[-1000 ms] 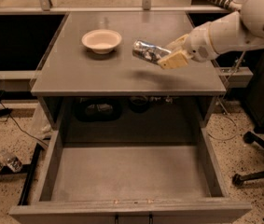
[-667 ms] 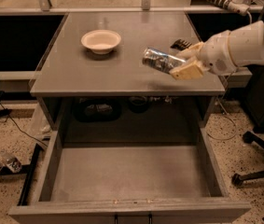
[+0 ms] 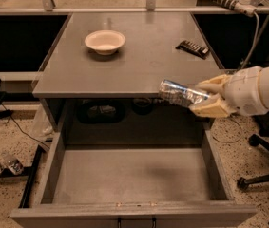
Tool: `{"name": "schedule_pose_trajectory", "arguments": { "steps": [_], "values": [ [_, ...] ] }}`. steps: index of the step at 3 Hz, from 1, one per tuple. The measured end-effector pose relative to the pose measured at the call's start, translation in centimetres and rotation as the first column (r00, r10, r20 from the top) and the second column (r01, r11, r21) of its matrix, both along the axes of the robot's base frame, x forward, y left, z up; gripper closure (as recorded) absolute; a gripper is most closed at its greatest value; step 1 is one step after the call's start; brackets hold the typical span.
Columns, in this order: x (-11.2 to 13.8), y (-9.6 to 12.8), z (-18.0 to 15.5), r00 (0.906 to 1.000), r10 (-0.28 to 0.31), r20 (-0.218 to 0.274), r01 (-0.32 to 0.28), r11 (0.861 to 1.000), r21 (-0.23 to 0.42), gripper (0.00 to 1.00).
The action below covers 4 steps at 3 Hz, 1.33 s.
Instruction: Place redbull can into top drawer
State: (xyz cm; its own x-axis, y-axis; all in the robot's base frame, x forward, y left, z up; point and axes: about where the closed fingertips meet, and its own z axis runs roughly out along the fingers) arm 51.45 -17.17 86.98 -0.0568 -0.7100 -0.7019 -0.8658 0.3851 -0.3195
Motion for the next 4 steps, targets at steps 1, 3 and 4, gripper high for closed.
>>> {"name": "schedule_pose_trajectory", "arguments": {
  "steps": [1,3,4],
  "values": [
    [-1.7,-0.7,-5.2,0.9979,-0.035,-0.053,0.032,0.998,-0.063,1.0],
    [-1.6,-1.4,-10.8,0.9885,-0.092,-0.12,0.074,0.987,-0.141,1.0],
    [-1.7,1.4,-15.0,0.9765,-0.057,-0.208,0.028,0.99,-0.139,1.0]
  ]
}}
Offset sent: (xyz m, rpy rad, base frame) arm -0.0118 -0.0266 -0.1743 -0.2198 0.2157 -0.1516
